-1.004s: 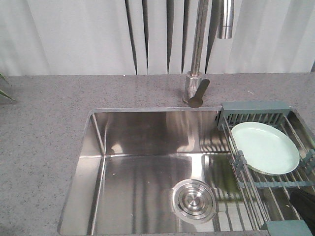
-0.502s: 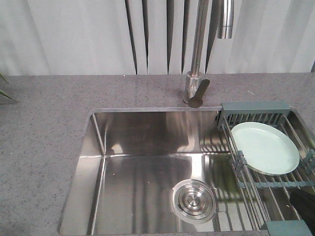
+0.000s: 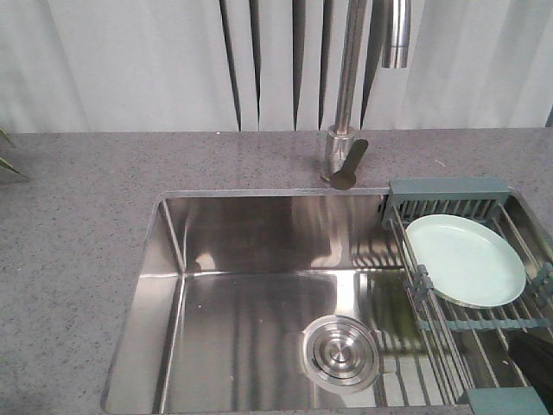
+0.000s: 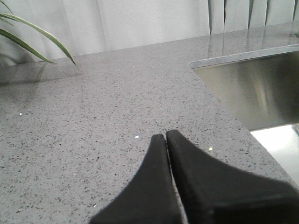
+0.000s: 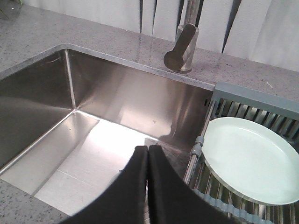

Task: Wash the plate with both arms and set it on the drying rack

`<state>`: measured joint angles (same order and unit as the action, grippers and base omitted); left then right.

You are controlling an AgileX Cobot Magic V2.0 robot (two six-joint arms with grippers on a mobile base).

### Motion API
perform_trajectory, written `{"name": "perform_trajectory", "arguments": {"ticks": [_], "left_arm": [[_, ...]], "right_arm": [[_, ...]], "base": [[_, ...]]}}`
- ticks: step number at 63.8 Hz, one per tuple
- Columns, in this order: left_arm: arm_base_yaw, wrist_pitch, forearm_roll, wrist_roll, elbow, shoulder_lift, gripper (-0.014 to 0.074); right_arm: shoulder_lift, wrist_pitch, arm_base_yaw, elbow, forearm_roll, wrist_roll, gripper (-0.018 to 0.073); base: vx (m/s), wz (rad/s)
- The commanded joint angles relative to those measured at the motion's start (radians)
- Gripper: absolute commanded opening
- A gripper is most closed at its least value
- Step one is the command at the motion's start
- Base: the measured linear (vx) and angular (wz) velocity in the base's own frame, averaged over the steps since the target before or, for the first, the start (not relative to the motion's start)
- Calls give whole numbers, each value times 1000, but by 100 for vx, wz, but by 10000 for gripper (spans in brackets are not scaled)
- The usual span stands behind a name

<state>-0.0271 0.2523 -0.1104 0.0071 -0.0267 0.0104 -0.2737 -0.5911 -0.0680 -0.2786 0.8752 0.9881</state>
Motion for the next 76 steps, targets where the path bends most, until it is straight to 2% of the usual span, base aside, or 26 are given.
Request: {"name": "perform_trajectory", "arguments": {"ticks": [1,19,27,32,42,47,53,59,65,76], "left_arm": [[2,-82,-11,2,26,16,-6],[2,-82,-11,2,26,16,-6],[2,-82,-11,2,26,16,-6],[2,-82,-11,2,26,16,-6],[2,-82,-11,2,26,16,-6],[2,-82,-11,2,26,16,-6],[2,-82,-11,2,26,16,-6],[2,-82,-11,2,26,16,-6],[2,-82,-11,2,26,16,-6],[2,-82,-11,2,26,16,-6]], "right_arm": [[-9,42,-4,-26,28,6,-4],[16,77,-4,-26,22,7,-4],[58,82,4,-26,-117,-13,-4],[91,113,33,-26,-234,-129,-4],[148,172,56,-3,-524,-559,-4],[175,228,56,48,-652,-731,-4],[214,299,56,128,-737,-884,-4],[261,336,56,186,-767,-934,-4],[291,382,56,223,-770,-936,-4],[290,591,56,313,-767,-960,-4]], "base": [[0,0],[0,0],[0,0],[0,0],[0,0],[0,0],[0,0],[0,0],[0,0],[0,0]]}}
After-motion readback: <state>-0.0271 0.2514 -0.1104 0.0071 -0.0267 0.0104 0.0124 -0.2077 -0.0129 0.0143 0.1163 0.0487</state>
